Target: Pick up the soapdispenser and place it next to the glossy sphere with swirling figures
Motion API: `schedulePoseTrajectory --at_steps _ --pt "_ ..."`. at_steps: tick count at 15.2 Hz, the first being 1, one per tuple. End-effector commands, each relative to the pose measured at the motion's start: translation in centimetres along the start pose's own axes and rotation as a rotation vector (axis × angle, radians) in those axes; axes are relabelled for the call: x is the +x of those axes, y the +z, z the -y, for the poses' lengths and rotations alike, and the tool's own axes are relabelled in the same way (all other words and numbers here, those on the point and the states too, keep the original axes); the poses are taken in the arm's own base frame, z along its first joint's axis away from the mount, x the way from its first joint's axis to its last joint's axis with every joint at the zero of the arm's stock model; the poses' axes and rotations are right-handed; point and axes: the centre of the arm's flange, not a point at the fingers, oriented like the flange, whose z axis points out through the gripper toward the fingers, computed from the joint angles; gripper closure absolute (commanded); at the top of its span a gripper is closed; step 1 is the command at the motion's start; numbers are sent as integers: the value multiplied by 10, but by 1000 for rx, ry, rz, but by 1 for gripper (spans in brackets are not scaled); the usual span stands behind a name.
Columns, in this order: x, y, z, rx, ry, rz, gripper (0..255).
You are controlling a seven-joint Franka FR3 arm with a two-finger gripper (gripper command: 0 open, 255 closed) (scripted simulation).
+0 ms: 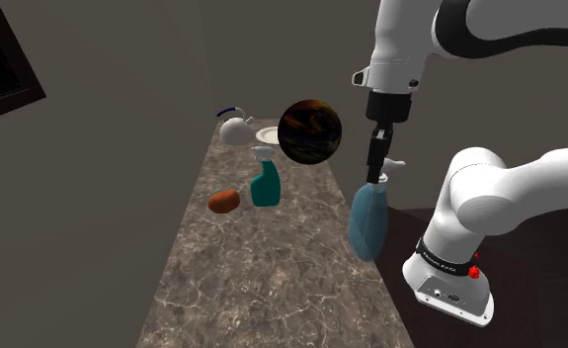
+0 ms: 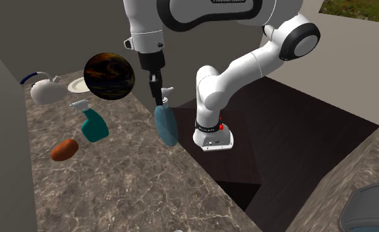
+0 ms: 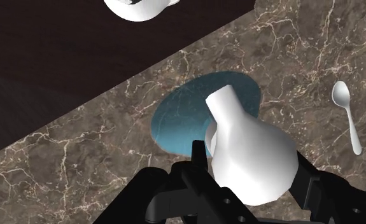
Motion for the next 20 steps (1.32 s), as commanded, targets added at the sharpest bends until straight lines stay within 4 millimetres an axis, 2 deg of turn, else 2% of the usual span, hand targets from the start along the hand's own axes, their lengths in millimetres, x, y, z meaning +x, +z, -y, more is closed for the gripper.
schedulePoseTrajectory --at_steps 1,20 --pt "-1 -10 1 0 0 0 255" --pt "-7 -109 15 0 0 0 255"
